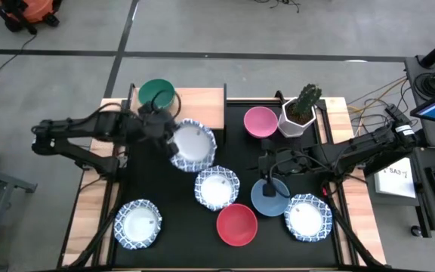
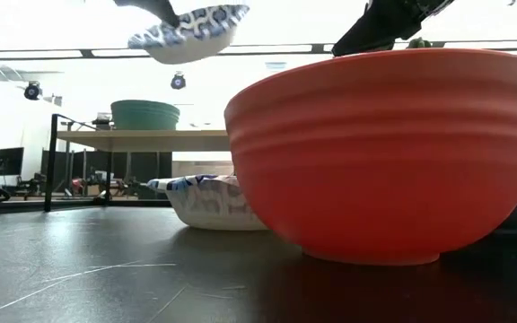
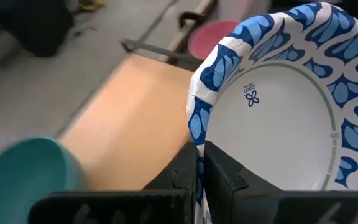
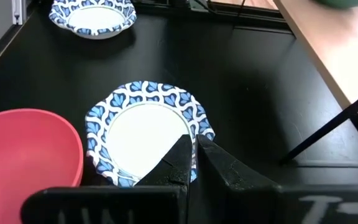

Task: Place and stack bowls onto a shelf
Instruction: Put the white patterned plate on the shelf

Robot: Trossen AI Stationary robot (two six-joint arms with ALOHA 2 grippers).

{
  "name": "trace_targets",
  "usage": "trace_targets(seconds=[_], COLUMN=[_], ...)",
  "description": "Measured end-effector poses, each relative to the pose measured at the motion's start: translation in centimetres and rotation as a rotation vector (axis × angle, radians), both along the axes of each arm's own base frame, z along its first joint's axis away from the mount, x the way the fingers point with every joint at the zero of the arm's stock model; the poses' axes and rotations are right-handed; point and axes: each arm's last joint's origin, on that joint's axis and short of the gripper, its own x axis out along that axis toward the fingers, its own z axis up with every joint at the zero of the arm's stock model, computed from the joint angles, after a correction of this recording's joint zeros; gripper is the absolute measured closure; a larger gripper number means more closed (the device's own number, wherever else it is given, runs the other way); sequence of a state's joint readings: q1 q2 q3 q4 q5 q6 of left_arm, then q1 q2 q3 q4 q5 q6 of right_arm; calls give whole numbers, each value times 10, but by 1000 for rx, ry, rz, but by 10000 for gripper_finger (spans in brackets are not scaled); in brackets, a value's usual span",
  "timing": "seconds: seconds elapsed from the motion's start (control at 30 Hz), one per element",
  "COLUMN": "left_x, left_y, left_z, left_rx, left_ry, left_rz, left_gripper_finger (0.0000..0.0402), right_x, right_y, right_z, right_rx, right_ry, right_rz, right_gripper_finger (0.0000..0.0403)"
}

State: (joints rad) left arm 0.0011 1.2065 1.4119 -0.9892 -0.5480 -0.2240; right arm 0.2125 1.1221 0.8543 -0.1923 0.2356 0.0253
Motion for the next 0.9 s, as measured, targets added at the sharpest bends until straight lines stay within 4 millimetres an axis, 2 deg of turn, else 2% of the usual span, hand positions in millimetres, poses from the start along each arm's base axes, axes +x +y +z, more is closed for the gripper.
trace_targets(seconds=[0.17,0.27,0.43,0.67,0.9], left_x=[14,25,40,51,60], left_y=[39,62,90,110,120], left_z=[0,-6,-21,-36,-39], left_rx=[108,128,134,124,173], left_ry=[78,103,159,193,166], left_rz=[146,202,253,302,340], left_gripper_finger=[402,402,402,398,368], right_x=[-1,-1,-1,-2,-2], right_y=[0,0,0,-1,-1], right_z=[-2,-2,-2,-3,-3], right_rx=[-4,-4,-6,-9,5], right_ry=[19,20,22,39,38], right_rz=[-1,-1,0,-1,-10], right_gripper_finger=[390,390,390,390,390])
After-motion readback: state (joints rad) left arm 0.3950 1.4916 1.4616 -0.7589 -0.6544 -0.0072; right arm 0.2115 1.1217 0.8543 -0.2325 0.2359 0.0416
